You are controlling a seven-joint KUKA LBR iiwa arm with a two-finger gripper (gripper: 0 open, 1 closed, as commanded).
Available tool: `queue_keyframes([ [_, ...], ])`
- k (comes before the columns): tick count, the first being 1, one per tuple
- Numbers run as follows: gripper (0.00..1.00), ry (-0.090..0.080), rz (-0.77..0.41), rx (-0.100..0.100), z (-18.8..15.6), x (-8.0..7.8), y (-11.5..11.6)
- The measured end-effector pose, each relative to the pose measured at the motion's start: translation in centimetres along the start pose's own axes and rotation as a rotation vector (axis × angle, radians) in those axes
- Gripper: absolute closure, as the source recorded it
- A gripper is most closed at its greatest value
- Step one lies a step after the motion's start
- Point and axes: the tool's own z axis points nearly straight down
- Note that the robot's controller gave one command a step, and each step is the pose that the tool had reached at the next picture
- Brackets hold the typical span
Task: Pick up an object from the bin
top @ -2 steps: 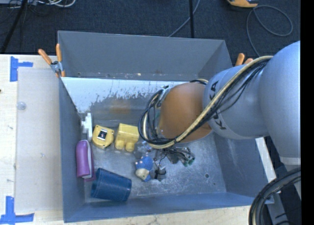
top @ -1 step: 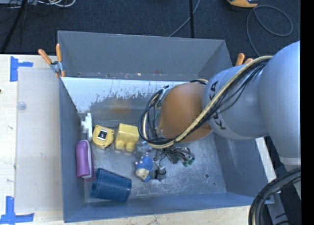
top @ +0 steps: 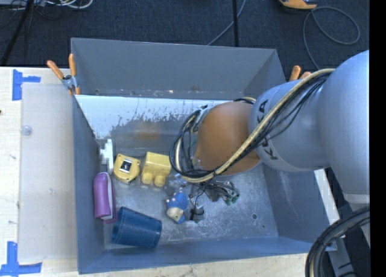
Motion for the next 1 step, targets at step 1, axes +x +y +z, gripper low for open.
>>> queue_keyframes([
  [1, 1.00, 0.000, 0.001, 0.000, 0.00, 0.00, 0.00],
])
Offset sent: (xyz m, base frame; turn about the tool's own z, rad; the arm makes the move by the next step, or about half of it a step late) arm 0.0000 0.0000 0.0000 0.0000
